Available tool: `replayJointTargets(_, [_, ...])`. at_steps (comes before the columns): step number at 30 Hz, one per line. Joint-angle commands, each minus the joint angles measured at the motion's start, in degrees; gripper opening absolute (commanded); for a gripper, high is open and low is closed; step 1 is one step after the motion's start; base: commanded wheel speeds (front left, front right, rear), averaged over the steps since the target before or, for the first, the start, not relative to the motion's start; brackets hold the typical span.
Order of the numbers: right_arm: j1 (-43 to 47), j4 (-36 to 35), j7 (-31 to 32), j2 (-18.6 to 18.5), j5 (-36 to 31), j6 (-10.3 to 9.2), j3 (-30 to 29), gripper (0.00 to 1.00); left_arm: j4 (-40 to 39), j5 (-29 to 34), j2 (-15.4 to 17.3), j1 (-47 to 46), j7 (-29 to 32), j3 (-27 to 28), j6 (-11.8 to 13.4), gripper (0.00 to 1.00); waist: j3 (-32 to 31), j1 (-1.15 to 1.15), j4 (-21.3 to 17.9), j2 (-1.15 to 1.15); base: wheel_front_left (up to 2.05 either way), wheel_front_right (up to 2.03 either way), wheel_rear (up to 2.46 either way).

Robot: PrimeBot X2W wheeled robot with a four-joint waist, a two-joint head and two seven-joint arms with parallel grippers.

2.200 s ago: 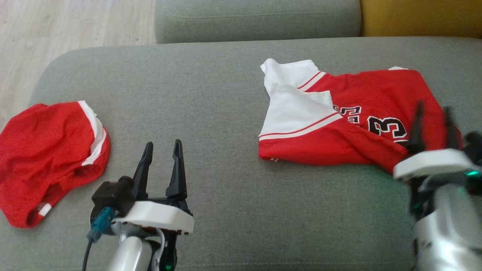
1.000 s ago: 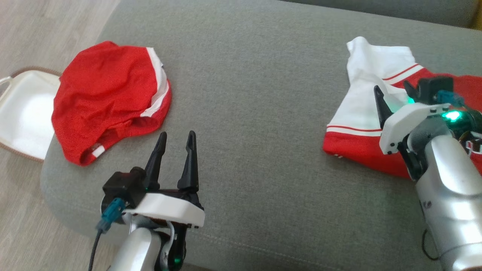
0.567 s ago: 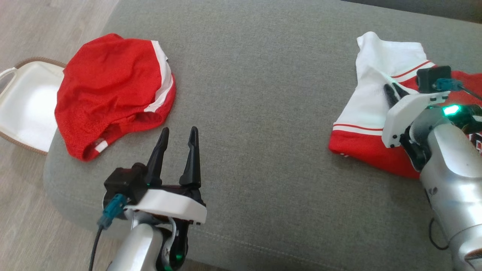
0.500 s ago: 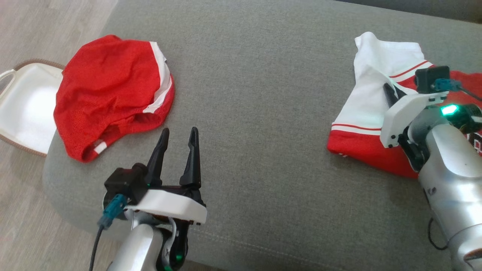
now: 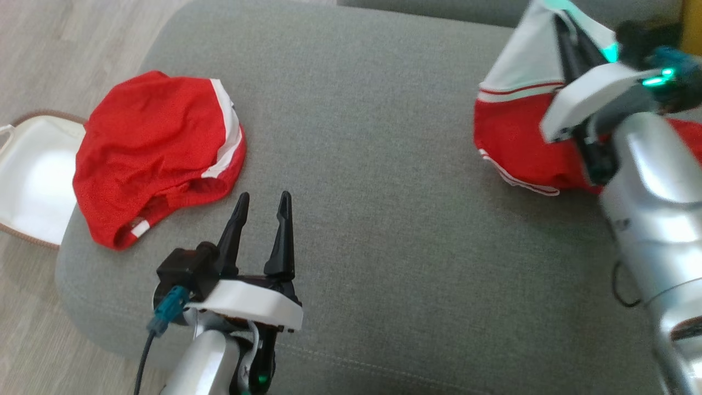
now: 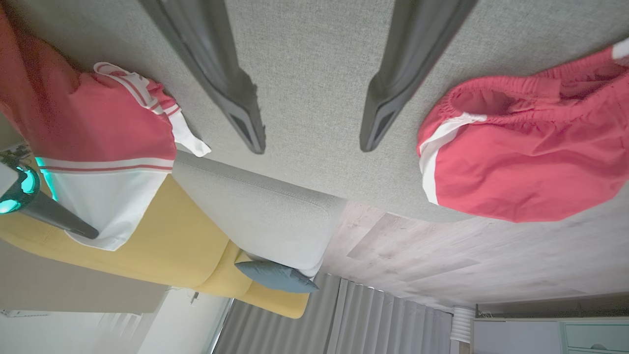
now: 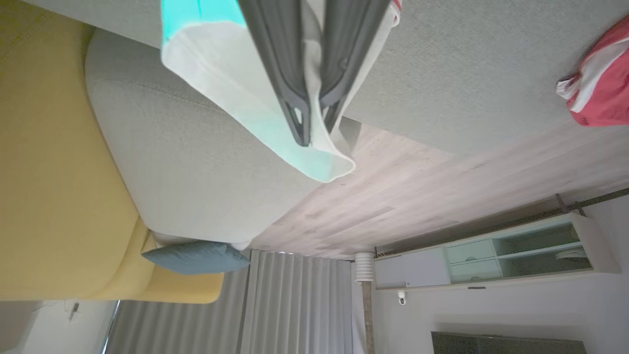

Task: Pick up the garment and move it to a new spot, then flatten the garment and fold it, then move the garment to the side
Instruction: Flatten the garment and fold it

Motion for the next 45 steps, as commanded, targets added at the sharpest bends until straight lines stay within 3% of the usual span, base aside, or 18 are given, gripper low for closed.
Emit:
replayJointTargets(1, [-0.9, -2.5, -1.1, 2.3, 0.3, 0.21, 2.7, 0.00, -1.8, -0.1, 0.1, -0.8, -0.3, 2.1, 0.2, 1.00, -1.0, 0.00, -0.1, 0.00, 0.00, 0.00, 0.00])
replayJointTargets(17, [21.3, -17.6, 3.2, 7.3, 2.7, 0.21, 19.3, 0.00, -1.8, 1.3, 0.1, 1.6, -0.3, 4.4, 0.3, 1.00, -4.8, 0.00, -3.9, 0.00, 0.00, 0.00, 0.00])
replayJointTargets(18, [22.5, -18.7, 3.7, 7.5, 2.8, 0.21, 21.0, 0.22, -1.8, 1.4, 0.1, 1.7, -0.3, 4.5, 0.3, 1.00, -5.1, 0.00, -4.2, 0.00, 0.00, 0.00, 0.00])
replayJointTargets(19, [23.6, -19.7, 4.2, 7.6, 2.9, 0.21, 23.4, 0.97, -1.7, 1.4, 0.1, 1.8, -0.3, 4.6, 0.3, 1.00, -5.4, 0.00, -4.6, 0.00, 0.00, 0.00, 0.00])
replayJointTargets(23, [26.6, -22.1, 6.6, 7.4, 6.0, 0.21, 29.2, 1.00, -1.7, 1.8, 0.1, 2.1, -0.3, 4.9, 0.2, 1.00, -6.5, 0.00, -6.1, 0.00, 0.00, 0.00, 0.00])
replayJointTargets(27, [27.9, -23.4, 6.6, 7.0, 7.1, 0.21, 29.6, 1.00, -1.9, 2.3, 0.1, 2.5, -0.3, 5.9, 0.4, 1.00, -7.2, 0.00, -8.0, 0.00, 0.00, 0.00, 0.00])
replayJointTargets(32, [30.0, -24.7, 5.1, 6.7, 6.4, 0.21, 22.9, 1.00, -2.3, 2.6, 0.1, 2.9, -0.3, 6.9, 0.3, 1.00, -7.7, 0.00, -10.0, 0.00, 0.00, 0.00, 0.00])
replayJointTargets(41, [40.3, -31.9, -1.7, 8.8, -4.6, 0.21, -3.4, 1.00, -2.9, 2.5, 0.1, 3.4, -0.3, 7.5, 0.2, 1.00, -7.7, 0.00, -14.0, 0.00, 0.00, 0.00, 0.00])
replayJointTargets(45, [45.8, -36.0, -5.0, 9.9, -9.1, 0.21, -12.3, 1.00, -2.6, 2.5, 0.1, 3.2, -0.3, 7.2, -0.3, 1.00, -6.9, 0.00, -15.7, 0.00, 0.00, 0.00, 0.00])
